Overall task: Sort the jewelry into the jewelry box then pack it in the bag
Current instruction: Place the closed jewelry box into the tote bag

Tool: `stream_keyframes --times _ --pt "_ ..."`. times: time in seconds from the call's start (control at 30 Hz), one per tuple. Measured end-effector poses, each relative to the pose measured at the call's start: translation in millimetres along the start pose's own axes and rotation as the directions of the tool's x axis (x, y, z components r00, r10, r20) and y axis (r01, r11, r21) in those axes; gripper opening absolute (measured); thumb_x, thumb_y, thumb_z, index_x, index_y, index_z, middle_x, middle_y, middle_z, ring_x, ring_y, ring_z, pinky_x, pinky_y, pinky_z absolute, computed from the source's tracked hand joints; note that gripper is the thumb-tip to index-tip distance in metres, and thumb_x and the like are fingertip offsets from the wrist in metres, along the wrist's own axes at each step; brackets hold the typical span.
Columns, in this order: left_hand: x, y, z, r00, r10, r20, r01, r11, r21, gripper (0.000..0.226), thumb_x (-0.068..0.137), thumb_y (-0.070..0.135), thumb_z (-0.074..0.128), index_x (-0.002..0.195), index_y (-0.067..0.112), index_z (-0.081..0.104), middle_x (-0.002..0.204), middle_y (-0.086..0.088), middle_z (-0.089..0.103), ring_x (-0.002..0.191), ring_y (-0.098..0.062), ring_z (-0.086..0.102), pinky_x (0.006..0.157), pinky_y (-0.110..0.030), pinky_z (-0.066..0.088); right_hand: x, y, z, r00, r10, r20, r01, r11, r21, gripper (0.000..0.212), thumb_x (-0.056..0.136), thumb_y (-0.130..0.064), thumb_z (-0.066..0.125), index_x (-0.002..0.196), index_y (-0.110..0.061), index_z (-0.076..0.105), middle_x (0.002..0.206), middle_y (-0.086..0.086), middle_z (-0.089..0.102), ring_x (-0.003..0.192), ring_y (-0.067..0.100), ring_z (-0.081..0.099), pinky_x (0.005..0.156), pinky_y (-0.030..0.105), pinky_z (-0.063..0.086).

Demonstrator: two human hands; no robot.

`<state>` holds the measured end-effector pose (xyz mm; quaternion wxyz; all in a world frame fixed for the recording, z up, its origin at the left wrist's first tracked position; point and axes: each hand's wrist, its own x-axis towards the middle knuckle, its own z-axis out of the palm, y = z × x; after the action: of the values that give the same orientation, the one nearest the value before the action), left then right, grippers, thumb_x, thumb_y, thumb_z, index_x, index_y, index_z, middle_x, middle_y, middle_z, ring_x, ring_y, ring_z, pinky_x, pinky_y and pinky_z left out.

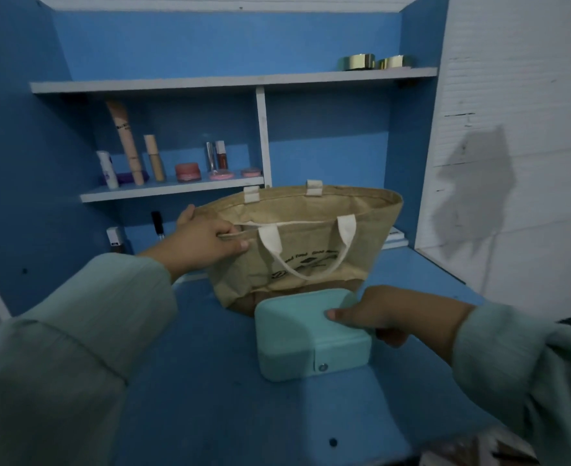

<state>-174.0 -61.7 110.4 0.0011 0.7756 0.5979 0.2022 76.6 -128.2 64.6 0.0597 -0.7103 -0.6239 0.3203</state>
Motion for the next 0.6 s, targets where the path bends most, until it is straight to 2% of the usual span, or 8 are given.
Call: stream_keyframes --times 0.07,0.2,0.27,0.4,0.47,0.53,0.6 --pt "-4 1 4 1.0 -0.011 -0.017 0.01 1.0 -0.012 0.022 0.086 0.05 0.054 0.067 0.039 0.054 0.094 0.005 0.056 0.136 -0.02 0.023 0.115 -0.036 -0.01 4 1 7 0.999 0.052 0.011 -0.053 0.993 0.106 0.092 0.08 -0.061 0.057 0.145 -0.008 0.019 0.139 0.017 0.04 0.109 0.035 0.055 0.081 0.037 0.051" --pt "-12 8 7 1.0 -0.009 -0.009 0.009 1.0 0.005 0.02 0.088 0.047 0.053 0.082 0.031 0.063 0.108 -0.001 0.059 0.139 -0.019 0.009 0.113 -0.032 -0.012 11 9 12 0.993 0.094 0.068 -0.108 0.961 0.254 0.09 0.078 -0.06 0.059 0.141 -0.005 0.026 0.133 0.019 0.045 0.111 0.036 0.055 0.086 0.041 0.05" --pt "-14 8 7 1.0 -0.015 0.001 0.015 1.0 0.001 0.019 0.087 0.049 0.053 0.08 0.033 0.061 0.108 -0.001 0.059 0.141 -0.021 0.003 0.114 -0.034 -0.012 13 11 15 0.991 0.098 0.088 -0.12 0.947 0.297 0.092 0.074 -0.061 0.063 0.139 -0.006 0.029 0.129 0.017 0.049 0.109 0.033 0.056 0.088 0.041 0.05" --pt "-19 11 7 0.999 -0.035 0.011 0.035 0.998 -0.043 0.02 0.088 0.046 0.054 0.078 0.03 0.06 0.105 -0.001 0.057 0.139 -0.019 0.001 0.112 -0.033 -0.012 14 10 15 0.993 0.092 0.068 -0.11 0.928 0.355 0.084 0.074 -0.054 0.068 0.136 -0.009 0.034 0.111 0.009 0.049 0.097 0.024 0.052 0.081 0.032 0.046" --pt "-19 10 8 1.0 -0.029 0.003 0.029 0.998 -0.048 0.021 0.087 0.047 0.055 0.072 0.034 0.058 0.102 -0.001 0.057 0.14 -0.02 0.003 0.113 -0.033 -0.013 14 10 14 0.993 0.105 0.059 -0.119 0.918 0.379 0.078 0.074 -0.052 0.07 0.132 -0.012 0.037 0.115 0.008 0.049 0.103 0.024 0.051 0.083 0.031 0.044" --pt "-19 6 10 0.999 -0.037 0.004 0.037 0.999 -0.04 0.022 0.085 0.05 0.056 0.067 0.037 0.056 0.107 -0.004 0.059 0.141 -0.023 -0.001 0.113 -0.035 -0.014 17 10 15 0.99 0.12 0.077 -0.141 0.902 0.409 0.072 0.071 -0.052 0.073 0.122 -0.014 0.04 0.124 0.007 0.049 0.114 0.024 0.049 0.093 0.03 0.042" --pt "-18 2 12 0.999 -0.054 0.007 0.055 0.998 -0.042 0.022 0.083 0.052 0.058 0.065 0.038 0.056 0.107 -0.004 0.058 0.142 -0.026 -0.005 0.114 -0.037 -0.012 20 10 17 0.986 0.14 0.094 -0.168 0.885 0.434 0.08 0.067 -0.053 0.075 0.126 -0.012 0.043 0.123 0.006 0.051 0.111 0.023 0.051 0.093 0.032 0.043"
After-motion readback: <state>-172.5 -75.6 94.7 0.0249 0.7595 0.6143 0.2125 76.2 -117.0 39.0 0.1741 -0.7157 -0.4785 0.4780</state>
